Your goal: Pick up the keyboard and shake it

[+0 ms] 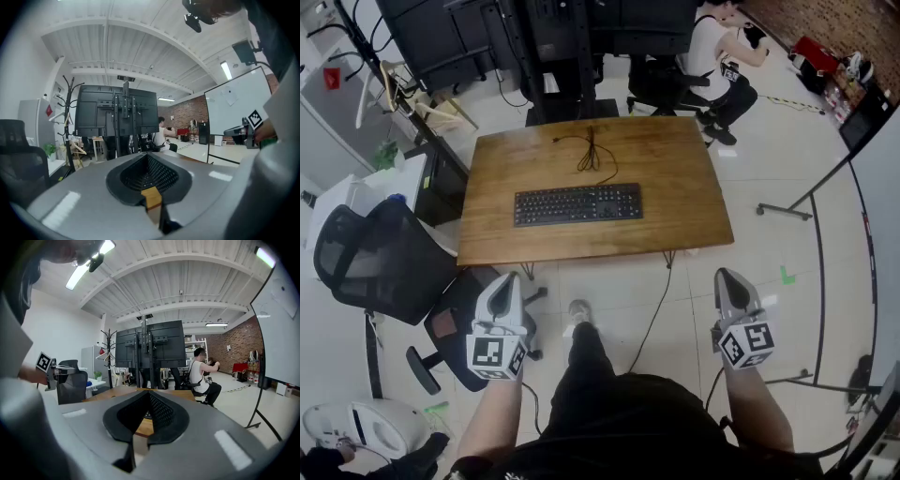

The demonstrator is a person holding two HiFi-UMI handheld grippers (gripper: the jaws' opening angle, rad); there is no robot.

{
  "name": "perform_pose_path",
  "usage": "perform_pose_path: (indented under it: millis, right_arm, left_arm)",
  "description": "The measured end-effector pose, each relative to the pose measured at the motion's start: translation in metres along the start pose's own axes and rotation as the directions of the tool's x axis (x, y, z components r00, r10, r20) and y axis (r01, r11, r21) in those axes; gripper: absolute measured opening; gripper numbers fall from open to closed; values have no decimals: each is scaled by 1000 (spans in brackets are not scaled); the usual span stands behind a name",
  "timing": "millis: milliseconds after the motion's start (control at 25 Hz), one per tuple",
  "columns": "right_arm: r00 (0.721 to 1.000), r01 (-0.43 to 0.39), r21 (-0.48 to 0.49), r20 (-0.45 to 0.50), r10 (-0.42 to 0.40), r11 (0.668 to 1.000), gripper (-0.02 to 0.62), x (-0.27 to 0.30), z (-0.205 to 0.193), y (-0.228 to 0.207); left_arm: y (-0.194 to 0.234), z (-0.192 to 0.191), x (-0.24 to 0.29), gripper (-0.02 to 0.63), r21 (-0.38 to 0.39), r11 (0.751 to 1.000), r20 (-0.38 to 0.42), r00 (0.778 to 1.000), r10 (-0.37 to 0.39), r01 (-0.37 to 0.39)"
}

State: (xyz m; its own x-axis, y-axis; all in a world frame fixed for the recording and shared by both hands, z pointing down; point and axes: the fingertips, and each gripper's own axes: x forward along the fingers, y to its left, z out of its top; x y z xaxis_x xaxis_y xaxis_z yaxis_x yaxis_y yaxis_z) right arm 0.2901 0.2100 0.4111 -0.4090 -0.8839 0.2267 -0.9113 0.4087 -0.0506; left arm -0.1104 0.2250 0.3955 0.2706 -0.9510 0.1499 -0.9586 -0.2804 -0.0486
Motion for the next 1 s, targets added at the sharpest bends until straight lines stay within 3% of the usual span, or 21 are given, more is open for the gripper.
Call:
perform_pose_path:
  millis: [200,360,480,560,680,800,880,1000]
  right_arm:
    - [997,-14,21,-79,16,1000,2,86,-7,2]
    - [986,-47,-25,-161,43,999,2,149,-28,10]
    - [980,-41,-55,-194,30,998,2,187,-41,12]
    - [979,-40,-56,-201,28,998,2,207,-41,18]
    - [980,-60,-42,-191,51,997,2,231,-34,31]
    - [971,-71,63,-222,84,995,2,252,-39,34]
    - [962,-68,134,-255,101,989,2,269,-46,29]
    - [946,-96,117,-299,127,988,2,297,-57,21]
  left_arm:
    - [64,-6,66,0,-35,999,-34,999,-16,15]
    - [115,-14,105,-2,52,998,-38,999,-23,25]
    - [143,-61,132,-2,83,995,-154,987,-41,55]
    - [157,-85,142,-2,62,996,-207,977,-55,69]
    - [174,-96,157,0,-17,997,-208,976,-72,70]
    - [180,-104,171,-2,-123,989,-200,974,-107,84]
    - [178,-113,181,-2,-145,984,-210,968,-135,106]
    - [168,-126,195,0,-149,978,-233,956,-181,149]
